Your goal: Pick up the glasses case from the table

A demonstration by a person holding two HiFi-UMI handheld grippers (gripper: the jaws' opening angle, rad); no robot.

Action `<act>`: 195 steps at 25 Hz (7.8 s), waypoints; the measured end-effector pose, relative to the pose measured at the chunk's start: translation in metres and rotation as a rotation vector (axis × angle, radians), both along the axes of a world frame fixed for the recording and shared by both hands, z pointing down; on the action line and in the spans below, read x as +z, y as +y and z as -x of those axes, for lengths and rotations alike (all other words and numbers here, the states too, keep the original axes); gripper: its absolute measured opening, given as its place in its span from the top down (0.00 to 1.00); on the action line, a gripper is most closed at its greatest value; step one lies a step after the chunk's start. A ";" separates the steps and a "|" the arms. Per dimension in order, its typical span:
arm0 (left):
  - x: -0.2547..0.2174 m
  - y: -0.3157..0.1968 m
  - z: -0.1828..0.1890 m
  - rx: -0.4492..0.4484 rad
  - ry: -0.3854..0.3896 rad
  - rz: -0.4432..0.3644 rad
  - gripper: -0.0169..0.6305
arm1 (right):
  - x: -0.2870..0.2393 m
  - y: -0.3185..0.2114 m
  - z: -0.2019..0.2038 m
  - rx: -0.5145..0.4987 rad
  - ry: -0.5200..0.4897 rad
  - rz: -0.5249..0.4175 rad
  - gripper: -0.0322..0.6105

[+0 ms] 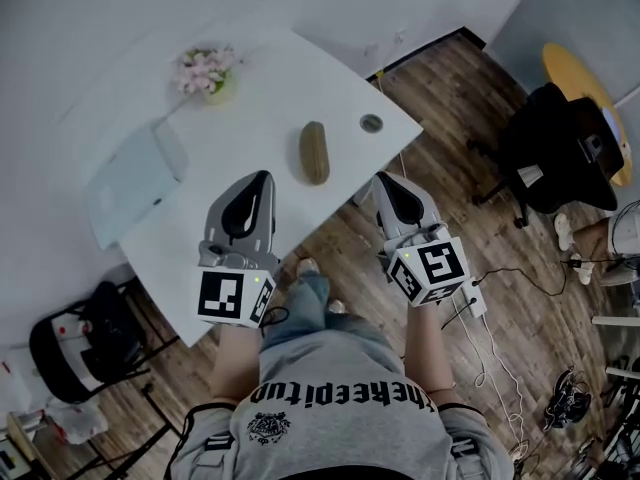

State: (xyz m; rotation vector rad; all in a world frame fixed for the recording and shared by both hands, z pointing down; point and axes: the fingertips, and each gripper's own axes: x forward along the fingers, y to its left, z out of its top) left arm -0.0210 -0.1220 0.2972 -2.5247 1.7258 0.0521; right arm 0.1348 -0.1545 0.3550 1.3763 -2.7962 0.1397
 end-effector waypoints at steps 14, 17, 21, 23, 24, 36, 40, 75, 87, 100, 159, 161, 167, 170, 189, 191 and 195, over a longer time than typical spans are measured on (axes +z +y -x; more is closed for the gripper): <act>0.006 -0.064 0.019 0.003 -0.007 0.022 0.95 | 0.039 -0.069 0.031 -0.025 0.040 0.175 0.95; 0.011 -0.078 0.025 0.004 -0.004 0.035 0.95 | 0.054 -0.083 0.040 -0.030 0.060 0.216 0.95; 0.018 -0.094 0.033 0.005 0.004 0.053 0.95 | 0.073 -0.097 0.050 -0.038 0.077 0.279 0.93; 0.022 -0.102 0.036 0.005 0.007 0.063 0.95 | 0.082 -0.103 0.054 -0.039 0.081 0.310 0.92; 0.024 -0.105 0.038 0.006 0.009 0.067 0.95 | 0.087 -0.106 0.055 -0.038 0.082 0.325 0.92; 0.043 -0.139 0.055 0.008 0.036 0.111 0.95 | 0.135 -0.136 0.070 -0.004 0.073 0.501 0.82; 0.051 -0.147 0.061 0.007 0.048 0.128 0.95 | 0.150 -0.144 0.075 0.005 0.080 0.550 0.75; 0.090 -0.184 0.085 0.037 0.109 0.213 0.95 | 0.219 -0.156 0.122 -0.015 0.123 0.804 0.50; 0.090 -0.185 0.089 0.025 0.113 0.213 0.95 | 0.228 -0.151 0.137 0.024 0.287 0.743 0.45; 0.087 -0.180 0.087 0.024 0.096 0.206 0.95 | 0.214 -0.155 0.123 0.083 0.151 0.701 0.58; 0.003 -0.045 0.019 -0.263 0.015 0.028 0.95 | -0.007 -0.074 0.061 -0.254 0.043 0.018 0.58; 0.002 -0.043 0.016 -0.266 0.014 0.025 0.95 | -0.012 -0.071 0.058 -0.258 0.044 -0.002 0.58; 0.005 -0.037 0.007 -0.272 0.014 0.014 0.95 | -0.025 -0.064 0.046 -0.263 0.040 -0.050 0.58; 0.004 -0.034 0.002 -0.273 0.014 0.012 0.95 | -0.030 -0.060 0.040 -0.265 0.036 -0.069 0.58; 0.004 -0.022 -0.022 -0.277 0.004 0.004 0.95 | -0.058 -0.046 0.009 -0.254 0.003 -0.175 0.58; 0.004 -0.022 -0.023 -0.278 0.004 0.003 0.95 | -0.060 -0.045 0.008 -0.253 0.004 -0.183 0.58; 0.002 -0.021 -0.026 -0.279 0.003 0.001 0.95 | -0.064 -0.045 0.004 -0.252 0.002 -0.192 0.58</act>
